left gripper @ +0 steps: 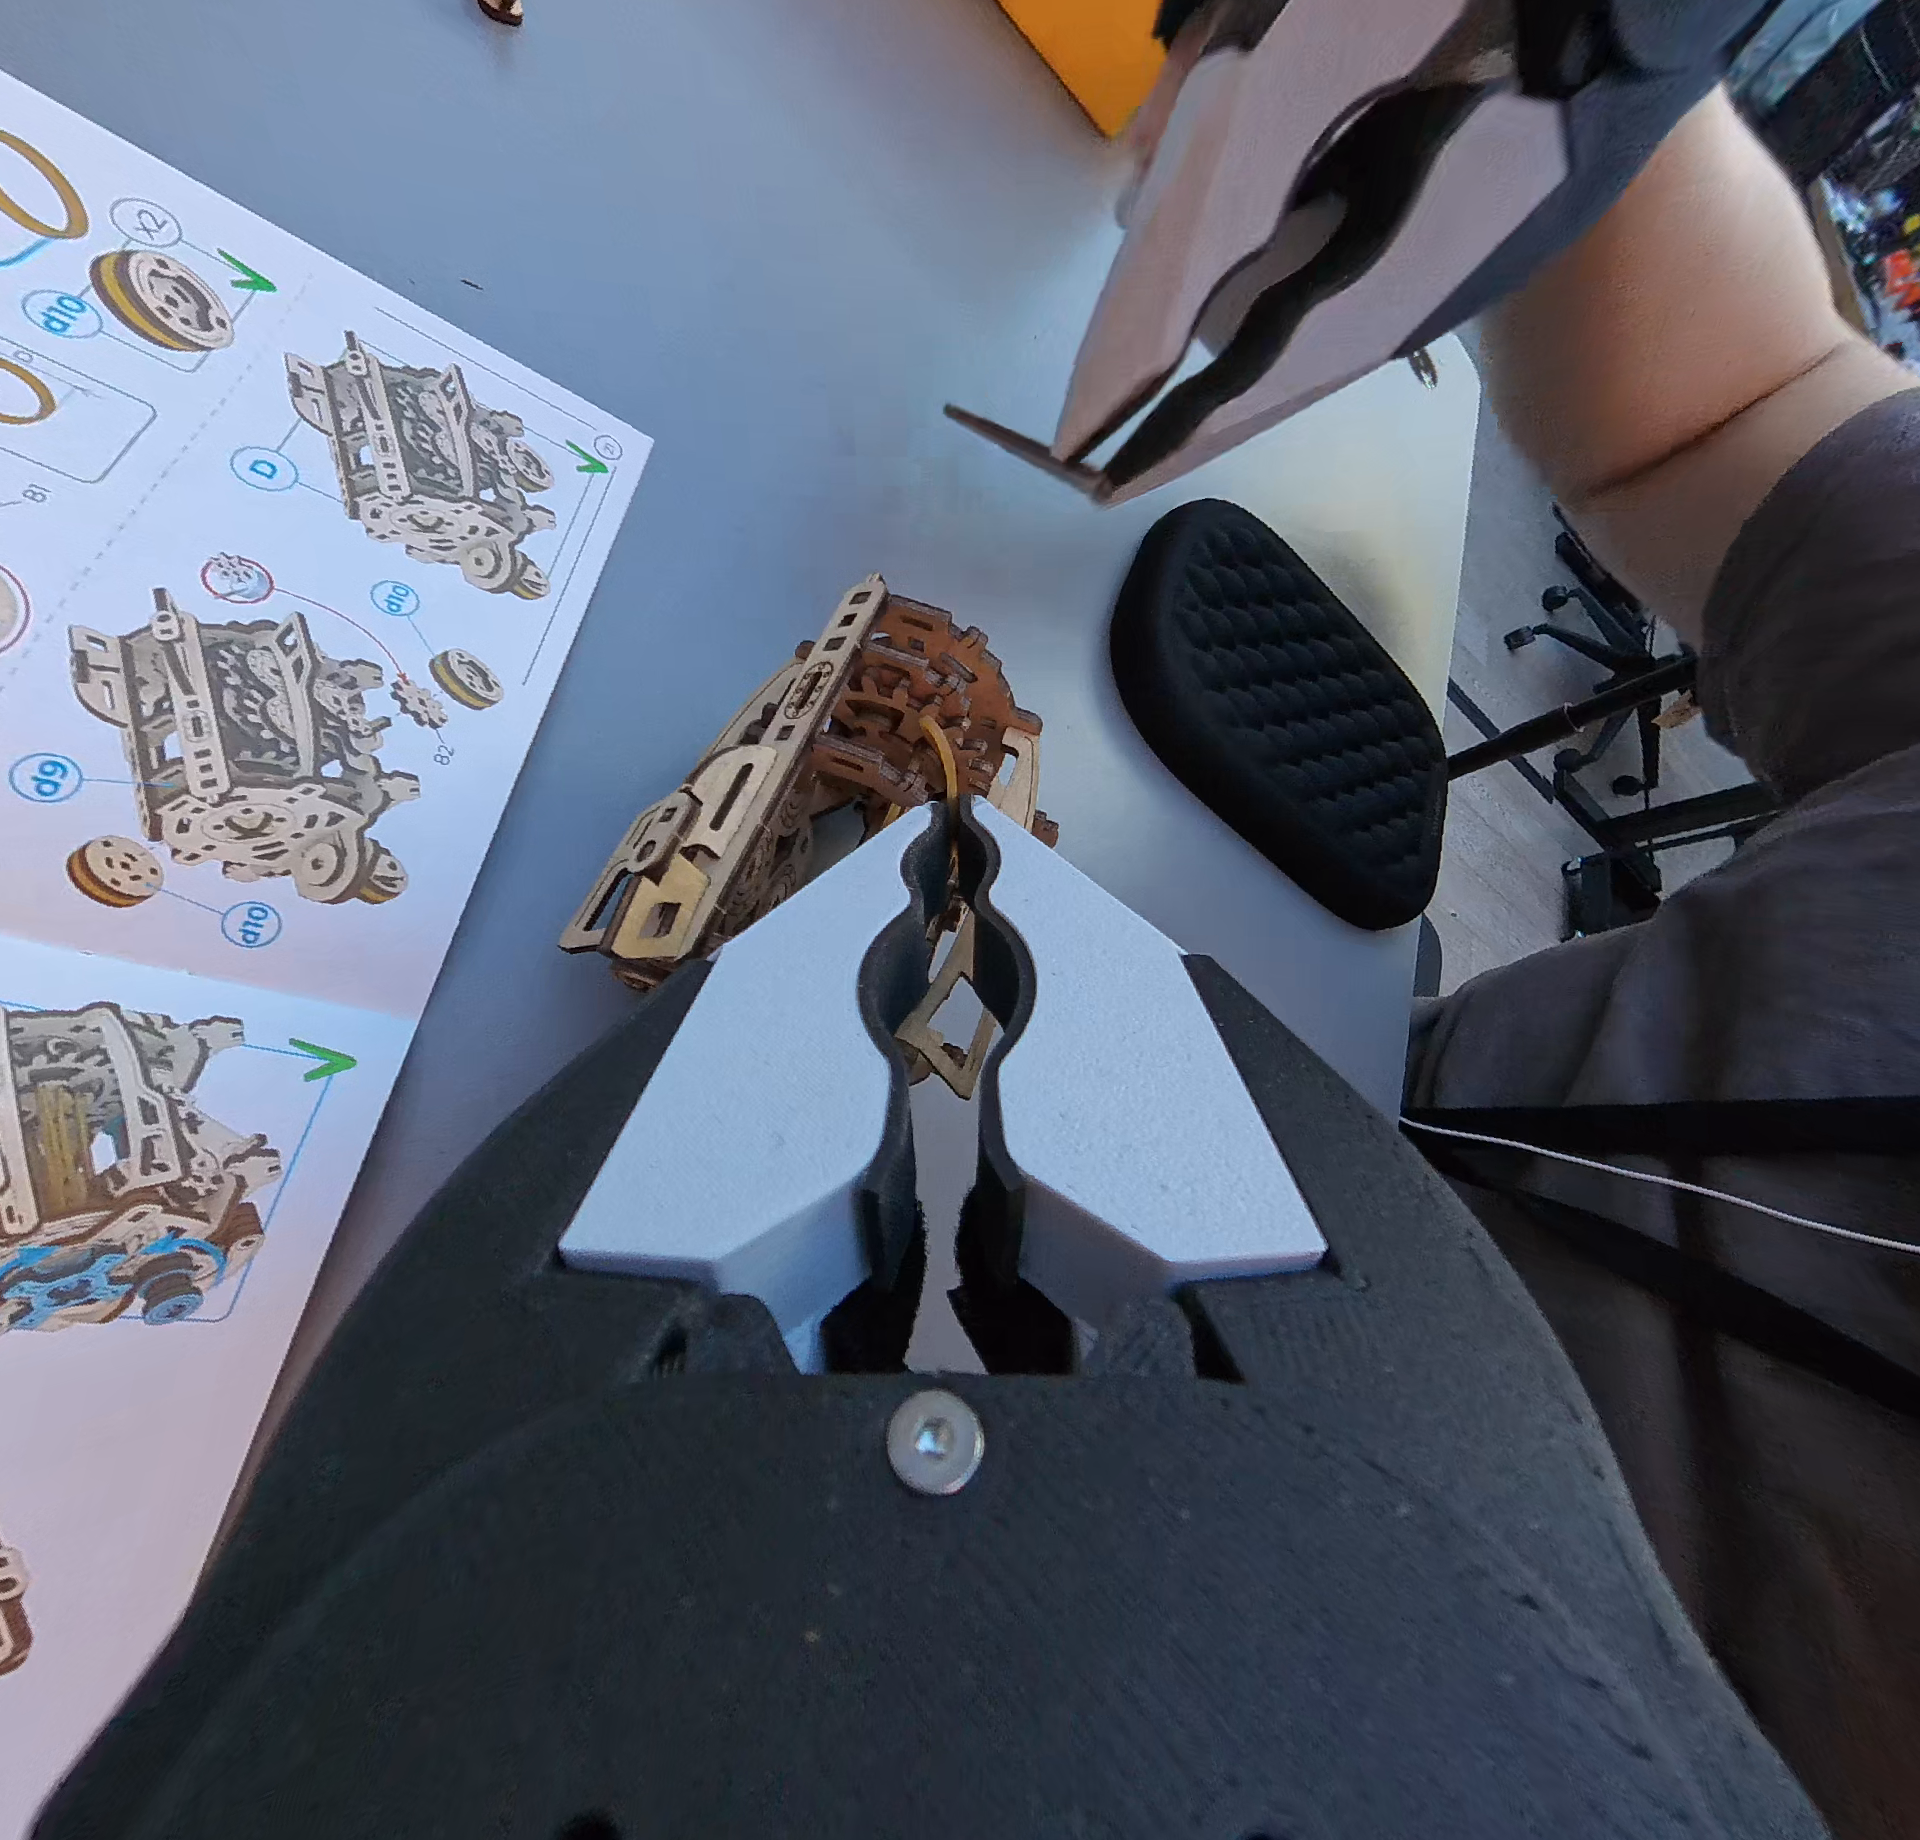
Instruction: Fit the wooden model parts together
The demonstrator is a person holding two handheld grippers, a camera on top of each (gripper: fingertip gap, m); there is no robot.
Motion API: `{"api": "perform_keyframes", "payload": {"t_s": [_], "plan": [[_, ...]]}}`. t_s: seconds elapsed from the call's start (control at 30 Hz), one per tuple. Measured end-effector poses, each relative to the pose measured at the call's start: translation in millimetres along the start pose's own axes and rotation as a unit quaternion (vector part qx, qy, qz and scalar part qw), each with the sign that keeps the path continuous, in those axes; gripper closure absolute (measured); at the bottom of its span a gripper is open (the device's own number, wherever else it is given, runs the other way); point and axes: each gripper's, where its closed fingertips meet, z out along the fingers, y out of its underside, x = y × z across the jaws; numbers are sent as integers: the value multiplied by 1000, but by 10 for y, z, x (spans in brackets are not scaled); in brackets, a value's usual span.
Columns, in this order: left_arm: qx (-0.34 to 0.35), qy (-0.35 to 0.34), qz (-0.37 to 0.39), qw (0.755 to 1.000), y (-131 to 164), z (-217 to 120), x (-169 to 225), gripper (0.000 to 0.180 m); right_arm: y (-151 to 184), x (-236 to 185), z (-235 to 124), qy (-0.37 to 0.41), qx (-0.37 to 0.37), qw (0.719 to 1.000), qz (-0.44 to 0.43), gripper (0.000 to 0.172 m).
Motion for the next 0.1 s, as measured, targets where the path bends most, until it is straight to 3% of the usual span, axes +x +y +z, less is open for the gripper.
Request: {"api": "perform_keyframes", "payload": {"t_s": [0.1], "plan": [[0,1,-1,1000,-9,5,4,180,-553,241,-226,70,165,980,83,166]]}}
